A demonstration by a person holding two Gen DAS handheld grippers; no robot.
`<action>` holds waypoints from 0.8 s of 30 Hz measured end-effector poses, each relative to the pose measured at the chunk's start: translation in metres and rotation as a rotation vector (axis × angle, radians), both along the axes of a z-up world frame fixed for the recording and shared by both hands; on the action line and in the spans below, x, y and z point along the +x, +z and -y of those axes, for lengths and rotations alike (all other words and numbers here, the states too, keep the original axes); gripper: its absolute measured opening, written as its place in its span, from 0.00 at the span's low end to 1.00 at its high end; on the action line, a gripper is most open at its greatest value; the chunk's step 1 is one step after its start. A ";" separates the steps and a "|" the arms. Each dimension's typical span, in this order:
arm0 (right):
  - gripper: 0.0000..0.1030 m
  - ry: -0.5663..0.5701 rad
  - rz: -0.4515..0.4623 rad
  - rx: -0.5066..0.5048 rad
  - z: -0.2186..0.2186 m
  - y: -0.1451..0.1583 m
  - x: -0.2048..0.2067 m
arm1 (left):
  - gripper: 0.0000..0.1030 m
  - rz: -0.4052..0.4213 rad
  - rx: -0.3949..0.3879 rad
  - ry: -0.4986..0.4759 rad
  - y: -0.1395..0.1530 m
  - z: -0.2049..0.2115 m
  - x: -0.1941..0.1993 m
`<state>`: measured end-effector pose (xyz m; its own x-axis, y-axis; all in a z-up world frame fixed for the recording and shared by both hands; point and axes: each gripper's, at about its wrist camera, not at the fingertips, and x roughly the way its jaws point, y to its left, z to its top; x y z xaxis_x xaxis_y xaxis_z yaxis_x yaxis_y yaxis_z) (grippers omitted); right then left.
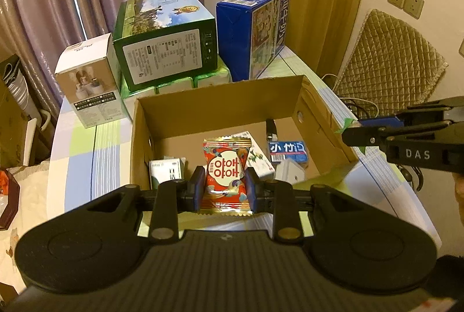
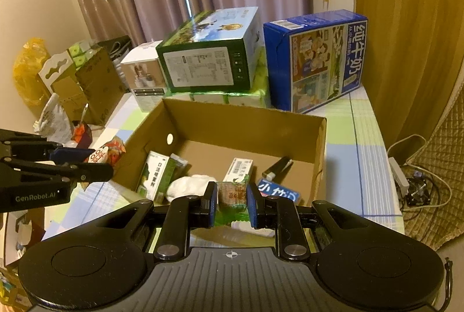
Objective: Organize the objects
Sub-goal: 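Open the left tool to drop the red candy while the right tool drops the green candy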
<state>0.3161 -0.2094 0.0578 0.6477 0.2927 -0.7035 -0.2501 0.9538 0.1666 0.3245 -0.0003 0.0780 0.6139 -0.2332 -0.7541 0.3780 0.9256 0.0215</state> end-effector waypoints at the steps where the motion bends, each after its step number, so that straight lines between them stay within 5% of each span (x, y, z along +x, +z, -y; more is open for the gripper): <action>1: 0.18 0.000 -0.004 0.001 0.000 -0.001 0.004 | 0.24 -0.003 0.002 0.000 0.000 0.001 0.006; 24: 0.18 -0.015 -0.072 -0.015 0.003 -0.028 0.059 | 0.24 -0.083 0.011 0.018 -0.032 0.006 0.075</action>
